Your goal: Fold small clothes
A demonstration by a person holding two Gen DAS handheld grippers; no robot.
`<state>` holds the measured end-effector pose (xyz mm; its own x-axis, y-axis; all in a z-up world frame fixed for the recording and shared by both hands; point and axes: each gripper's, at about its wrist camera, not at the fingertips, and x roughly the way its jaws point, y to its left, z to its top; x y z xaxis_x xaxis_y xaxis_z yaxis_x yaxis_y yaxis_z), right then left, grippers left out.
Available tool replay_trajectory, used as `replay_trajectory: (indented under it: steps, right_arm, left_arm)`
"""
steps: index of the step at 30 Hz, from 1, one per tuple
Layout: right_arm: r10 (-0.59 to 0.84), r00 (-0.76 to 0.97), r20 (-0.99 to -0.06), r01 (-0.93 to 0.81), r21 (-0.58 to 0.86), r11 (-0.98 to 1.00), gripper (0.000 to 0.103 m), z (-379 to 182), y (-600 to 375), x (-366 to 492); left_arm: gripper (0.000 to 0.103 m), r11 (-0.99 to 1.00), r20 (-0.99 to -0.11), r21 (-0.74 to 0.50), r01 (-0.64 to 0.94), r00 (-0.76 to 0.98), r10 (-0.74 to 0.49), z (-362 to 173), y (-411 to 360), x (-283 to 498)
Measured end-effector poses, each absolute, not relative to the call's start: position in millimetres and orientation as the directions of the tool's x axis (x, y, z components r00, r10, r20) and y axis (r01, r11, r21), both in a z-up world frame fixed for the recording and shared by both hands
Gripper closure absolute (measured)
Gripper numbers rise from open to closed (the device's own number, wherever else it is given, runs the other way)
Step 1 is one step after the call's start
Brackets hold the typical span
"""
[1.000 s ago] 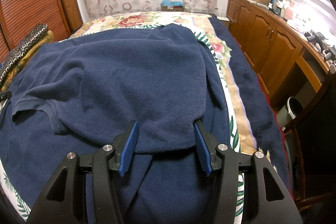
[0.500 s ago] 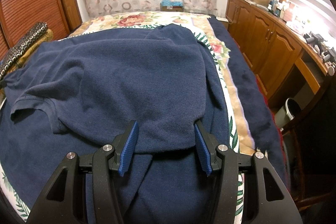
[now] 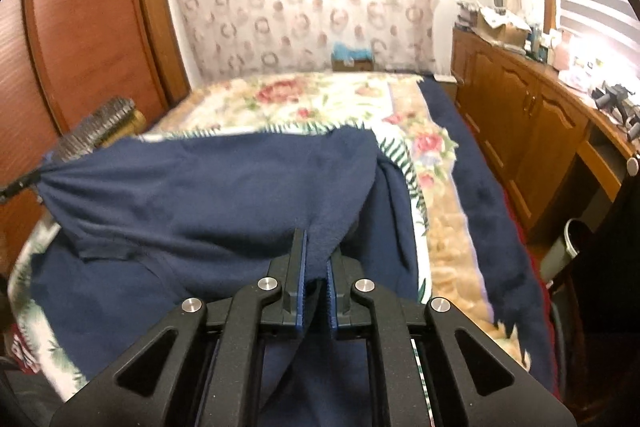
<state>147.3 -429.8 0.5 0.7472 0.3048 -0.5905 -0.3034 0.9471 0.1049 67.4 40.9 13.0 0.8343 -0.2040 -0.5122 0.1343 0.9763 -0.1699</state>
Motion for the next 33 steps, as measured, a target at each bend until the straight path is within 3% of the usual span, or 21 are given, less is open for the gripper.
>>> replay_trajectory:
  steps: [14, 22, 26, 30, 33]
  right_arm:
    - [0.362, 0.733, -0.576, -0.362, 0.12, 0.924, 0.098, 20, -438, 70]
    - [0.331, 0.675, -0.659, -0.351, 0.108, 0.93, 0.097, -17, -436, 62]
    - [0.267, 0.66, -0.702, -0.297, 0.083, 0.951, 0.077, -35, -444, 63]
    - [0.231, 0.681, -0.695, -0.265, 0.06, 0.962, 0.066, -37, -457, 53]
    - [0.189, 0.688, -0.701, -0.24, 0.026, 0.97, 0.064, -42, -465, 50]
  left_arm:
    - [0.103, 0.972, -0.536, -0.188, 0.142, 0.814, -0.222, 3, 51, 9]
    - [0.102, 0.979, -0.632, -0.177, 0.102, 0.751, -0.192, -38, 53, 6]
    - [0.102, 0.983, -0.675, -0.158, 0.091, 0.717, -0.174, -56, 51, 6]
    - [0.099, 0.981, -0.695, -0.173, 0.088, 0.695, -0.185, -67, 54, 1]
    - [0.093, 0.982, -0.701, -0.167, 0.089, 0.689, -0.182, -69, 54, -1]
